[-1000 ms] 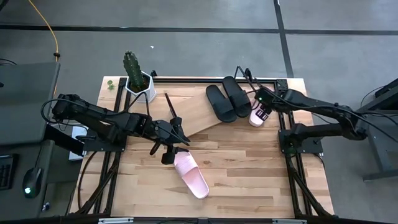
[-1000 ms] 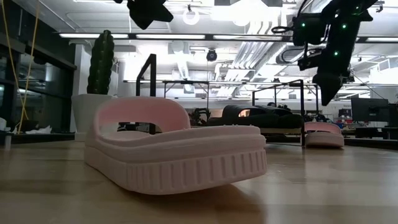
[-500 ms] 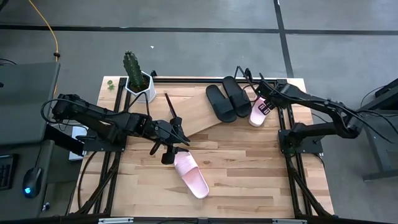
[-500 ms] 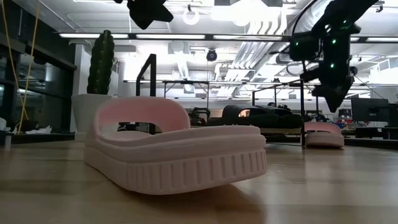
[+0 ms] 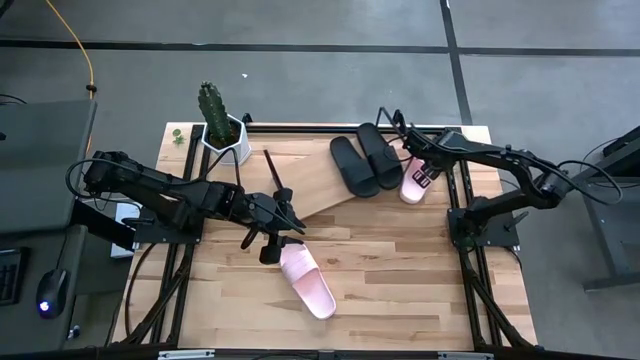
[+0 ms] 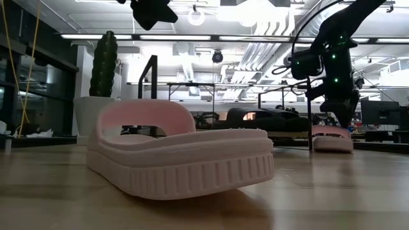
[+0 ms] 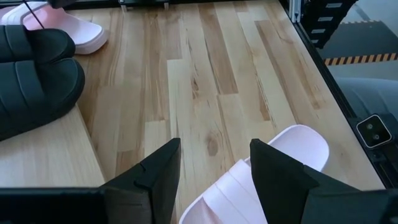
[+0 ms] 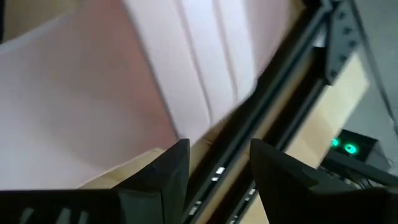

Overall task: Pick and place slides into the shelf
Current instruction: Put the top pink slide on the shelf

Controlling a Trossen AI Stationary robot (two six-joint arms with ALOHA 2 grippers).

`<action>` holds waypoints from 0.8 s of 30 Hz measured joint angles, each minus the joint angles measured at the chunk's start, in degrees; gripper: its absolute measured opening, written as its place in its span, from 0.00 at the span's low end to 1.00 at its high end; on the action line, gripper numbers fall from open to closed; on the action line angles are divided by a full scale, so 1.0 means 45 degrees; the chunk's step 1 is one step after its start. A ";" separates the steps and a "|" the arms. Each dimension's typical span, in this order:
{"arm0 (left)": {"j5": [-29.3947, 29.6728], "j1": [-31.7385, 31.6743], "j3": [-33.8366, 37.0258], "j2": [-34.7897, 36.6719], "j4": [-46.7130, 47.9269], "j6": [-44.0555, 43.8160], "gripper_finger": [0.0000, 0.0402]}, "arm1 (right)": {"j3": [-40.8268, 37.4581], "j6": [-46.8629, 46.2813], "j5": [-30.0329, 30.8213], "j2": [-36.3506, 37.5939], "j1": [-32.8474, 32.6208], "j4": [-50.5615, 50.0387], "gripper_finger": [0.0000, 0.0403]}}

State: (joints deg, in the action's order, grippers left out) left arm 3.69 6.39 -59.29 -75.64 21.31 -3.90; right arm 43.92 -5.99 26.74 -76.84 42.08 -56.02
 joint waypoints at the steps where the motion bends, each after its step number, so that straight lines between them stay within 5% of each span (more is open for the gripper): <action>1: -0.0001 0.0000 0.0000 0.0000 0.0018 0.0000 0.44 | -0.0004 0.0112 -0.0224 0.0015 -0.0034 0.0018 0.40; 15: -0.0001 0.0000 0.0001 0.0000 0.0071 0.0000 0.44 | -0.0038 0.0430 -0.1229 0.0019 -0.0206 0.0081 0.40; 24: -0.0001 -0.0001 0.0005 0.0000 0.0066 0.0000 0.44 | -0.0038 0.0231 -0.0629 0.0014 -0.0212 0.0086 0.40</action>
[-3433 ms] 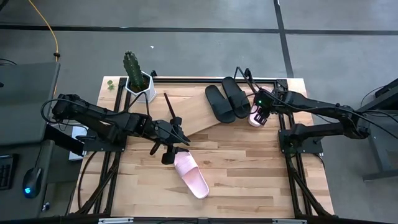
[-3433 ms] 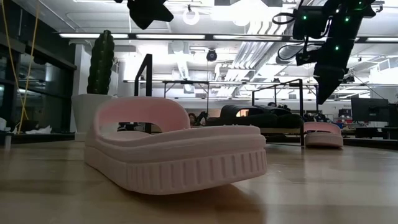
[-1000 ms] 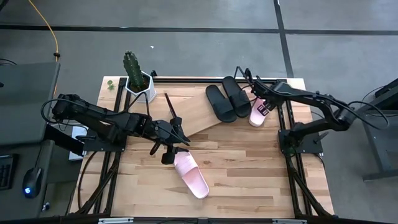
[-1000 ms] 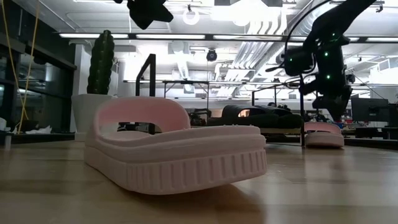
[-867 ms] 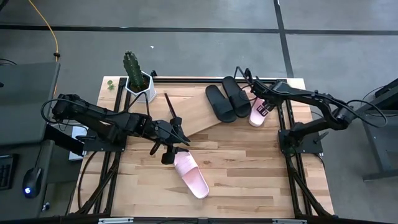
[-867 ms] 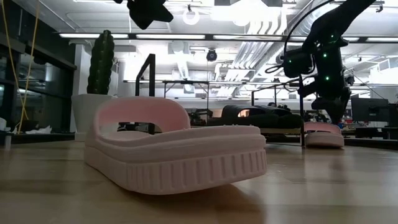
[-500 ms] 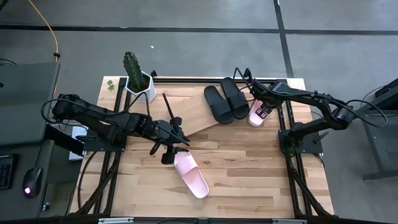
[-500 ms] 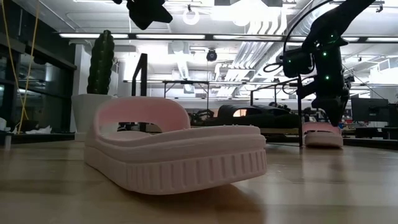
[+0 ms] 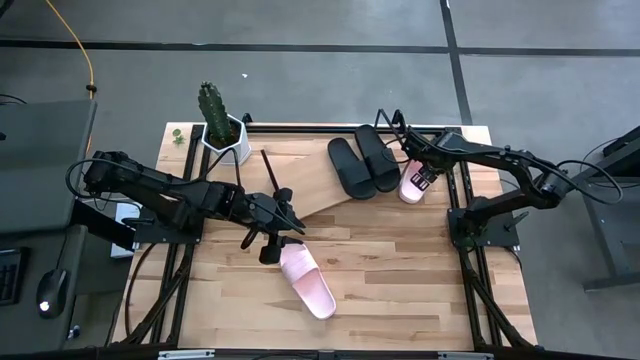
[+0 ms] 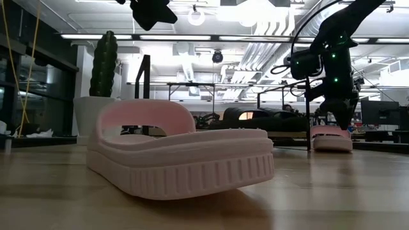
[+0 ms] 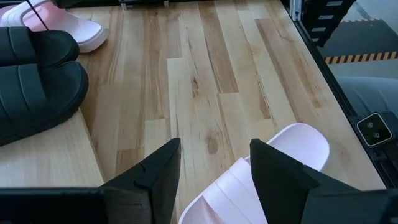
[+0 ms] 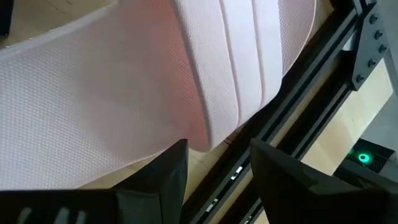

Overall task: Pick and place slides into the shelf
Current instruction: Put the top pink slide on the shelf

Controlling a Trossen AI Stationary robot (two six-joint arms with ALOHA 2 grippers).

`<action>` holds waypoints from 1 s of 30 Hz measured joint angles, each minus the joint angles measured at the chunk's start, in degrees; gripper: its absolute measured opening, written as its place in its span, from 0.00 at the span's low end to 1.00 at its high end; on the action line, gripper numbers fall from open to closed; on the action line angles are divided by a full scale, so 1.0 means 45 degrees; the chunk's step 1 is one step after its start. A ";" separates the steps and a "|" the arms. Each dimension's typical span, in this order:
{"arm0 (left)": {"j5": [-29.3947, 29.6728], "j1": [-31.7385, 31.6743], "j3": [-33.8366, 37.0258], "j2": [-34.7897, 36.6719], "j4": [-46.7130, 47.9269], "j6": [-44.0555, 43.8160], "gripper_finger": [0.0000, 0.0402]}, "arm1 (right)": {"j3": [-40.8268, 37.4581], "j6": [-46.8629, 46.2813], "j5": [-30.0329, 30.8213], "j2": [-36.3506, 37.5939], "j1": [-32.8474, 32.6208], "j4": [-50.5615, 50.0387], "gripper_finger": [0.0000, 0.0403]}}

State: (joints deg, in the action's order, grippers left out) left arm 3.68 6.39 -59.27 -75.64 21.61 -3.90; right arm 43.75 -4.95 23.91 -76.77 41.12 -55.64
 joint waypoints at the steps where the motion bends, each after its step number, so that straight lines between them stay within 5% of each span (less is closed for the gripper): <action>1: 0.0005 -0.0004 0.0000 0.0000 0.0000 0.0000 0.44 | 0.0000 -0.0008 0.0008 0.0000 0.0016 0.0000 0.40; 20: 0.0001 0.0000 -0.0001 0.0000 -0.0146 -0.0005 0.44 | -0.0005 0.0321 -0.0317 -0.0141 0.1037 0.0359 0.40; 30: 0.0004 0.0001 -0.0001 0.0000 -0.0168 -0.0005 0.44 | -0.0089 0.0314 0.0211 -0.2278 0.1107 0.1722 0.40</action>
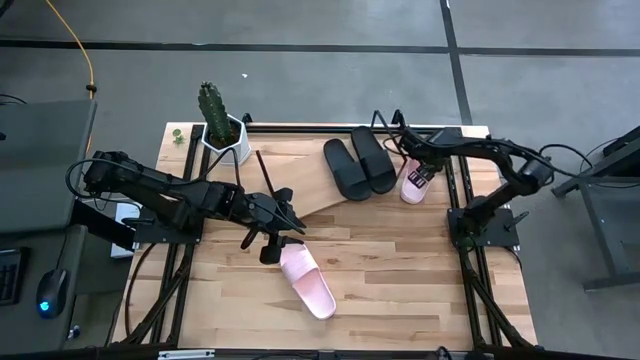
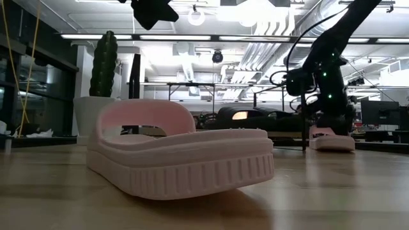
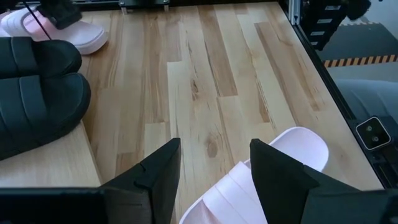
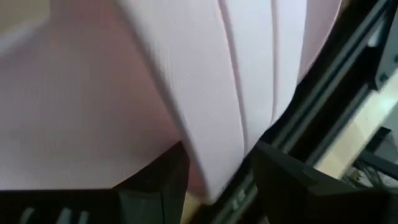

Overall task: Pick and place slides into the shelf
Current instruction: Put the top pink slide on the shelf

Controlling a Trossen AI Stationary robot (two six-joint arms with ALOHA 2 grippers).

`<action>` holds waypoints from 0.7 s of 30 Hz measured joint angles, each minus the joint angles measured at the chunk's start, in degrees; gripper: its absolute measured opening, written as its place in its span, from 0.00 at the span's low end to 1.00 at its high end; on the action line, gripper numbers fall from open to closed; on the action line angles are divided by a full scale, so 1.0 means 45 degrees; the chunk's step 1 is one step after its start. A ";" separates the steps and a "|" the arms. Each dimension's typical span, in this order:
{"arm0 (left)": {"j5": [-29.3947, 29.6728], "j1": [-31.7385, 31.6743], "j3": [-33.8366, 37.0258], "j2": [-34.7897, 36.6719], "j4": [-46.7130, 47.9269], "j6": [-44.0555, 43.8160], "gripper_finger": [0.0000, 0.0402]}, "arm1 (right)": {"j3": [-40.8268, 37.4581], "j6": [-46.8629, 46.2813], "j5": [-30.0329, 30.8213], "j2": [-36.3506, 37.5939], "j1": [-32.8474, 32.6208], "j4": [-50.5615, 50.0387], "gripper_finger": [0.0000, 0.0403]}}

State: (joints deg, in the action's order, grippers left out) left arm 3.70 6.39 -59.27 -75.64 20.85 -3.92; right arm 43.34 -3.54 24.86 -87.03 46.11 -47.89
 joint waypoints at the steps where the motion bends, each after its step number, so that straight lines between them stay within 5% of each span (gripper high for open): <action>1: -0.0004 0.0000 -0.0003 0.0000 -0.0002 0.0000 0.44 | -0.0149 0.0201 -0.0099 -0.0012 0.0000 0.0536 0.40; 9: -0.0001 0.0000 0.0001 0.0000 0.0038 0.0012 0.44 | -0.0460 -0.0568 0.1208 0.0053 -0.0191 0.1830 0.40; 21: 0.0098 -0.0005 0.0001 -0.0005 -0.0083 0.0112 0.44 | -0.1067 -0.0737 0.1271 0.0277 -0.0219 0.3027 0.38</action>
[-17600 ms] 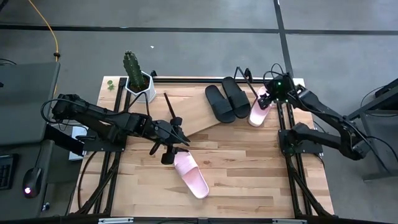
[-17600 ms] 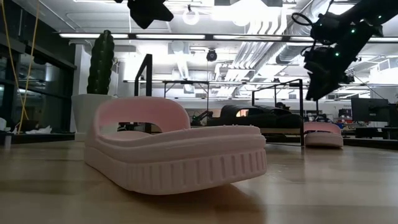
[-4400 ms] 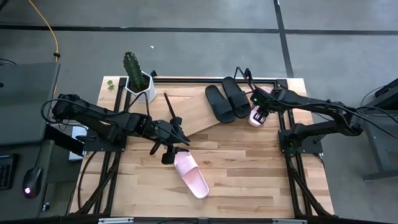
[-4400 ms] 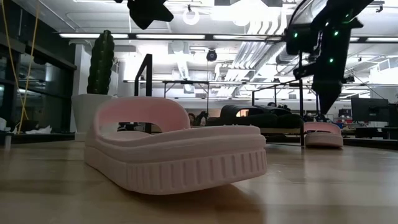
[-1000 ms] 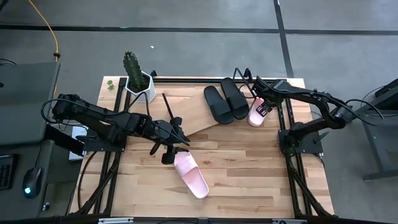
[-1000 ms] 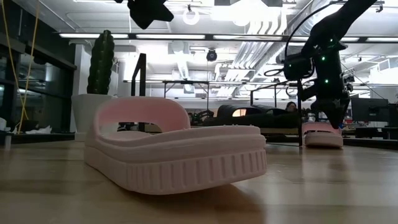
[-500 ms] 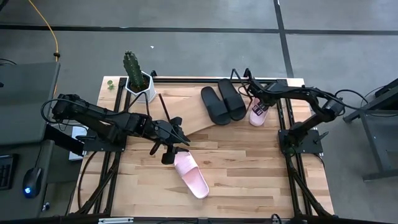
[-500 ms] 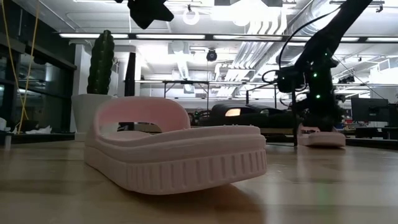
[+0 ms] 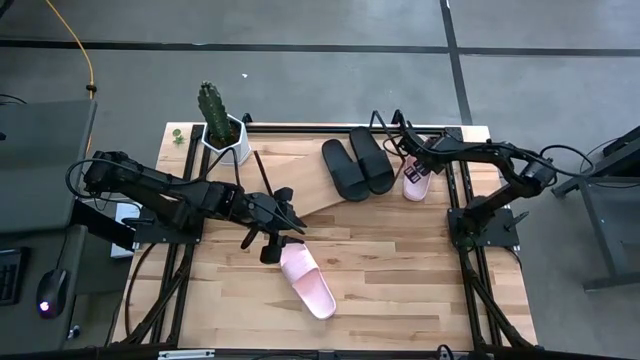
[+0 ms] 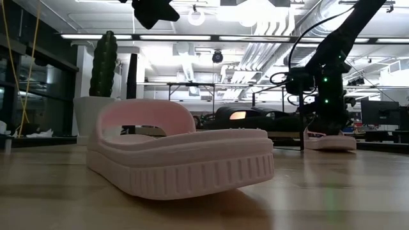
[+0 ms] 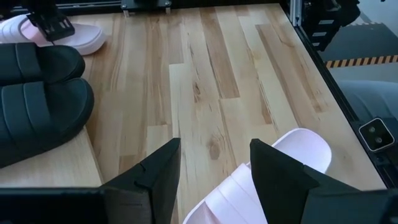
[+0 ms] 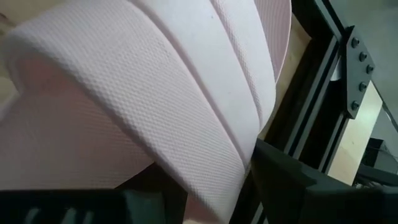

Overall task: Pick and place slides into the shelf
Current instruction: Put the top pink slide on the shelf

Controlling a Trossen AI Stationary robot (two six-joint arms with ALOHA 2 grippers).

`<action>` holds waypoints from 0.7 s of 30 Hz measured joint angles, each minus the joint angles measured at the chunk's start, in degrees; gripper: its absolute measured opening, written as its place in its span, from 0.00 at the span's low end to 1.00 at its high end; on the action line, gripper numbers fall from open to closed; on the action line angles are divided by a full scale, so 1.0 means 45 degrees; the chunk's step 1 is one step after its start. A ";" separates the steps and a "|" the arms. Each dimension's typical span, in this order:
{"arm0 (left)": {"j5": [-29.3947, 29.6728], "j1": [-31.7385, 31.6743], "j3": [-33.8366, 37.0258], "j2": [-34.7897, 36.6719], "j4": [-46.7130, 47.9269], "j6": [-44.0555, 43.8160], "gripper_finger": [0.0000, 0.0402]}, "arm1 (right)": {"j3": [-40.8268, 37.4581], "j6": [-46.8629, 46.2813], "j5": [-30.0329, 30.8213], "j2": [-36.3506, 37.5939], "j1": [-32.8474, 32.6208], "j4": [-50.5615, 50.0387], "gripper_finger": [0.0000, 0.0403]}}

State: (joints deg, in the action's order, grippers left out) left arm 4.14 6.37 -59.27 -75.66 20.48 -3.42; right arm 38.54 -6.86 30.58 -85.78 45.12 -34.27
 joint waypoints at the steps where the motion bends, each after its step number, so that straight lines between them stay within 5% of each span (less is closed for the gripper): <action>1: 0.0000 0.0000 0.0000 0.0000 0.0002 0.0000 0.44 | 0.0000 0.0020 0.0005 -0.0003 0.0000 0.0014 0.36; 12: 0.0000 0.0000 0.0000 0.0000 -0.0021 0.0005 0.44 | 0.0000 0.0068 0.0244 -0.0019 -0.0029 -0.0175 0.03; 21: 0.0000 0.0000 0.0000 0.0000 -0.0016 0.0005 0.44 | -0.0018 -0.0099 0.0290 0.0340 -0.0034 -0.0827 0.01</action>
State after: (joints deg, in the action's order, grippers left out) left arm 4.14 6.37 -59.27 -75.66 20.40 -3.40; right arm 38.46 -7.30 31.89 -84.25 44.97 -37.99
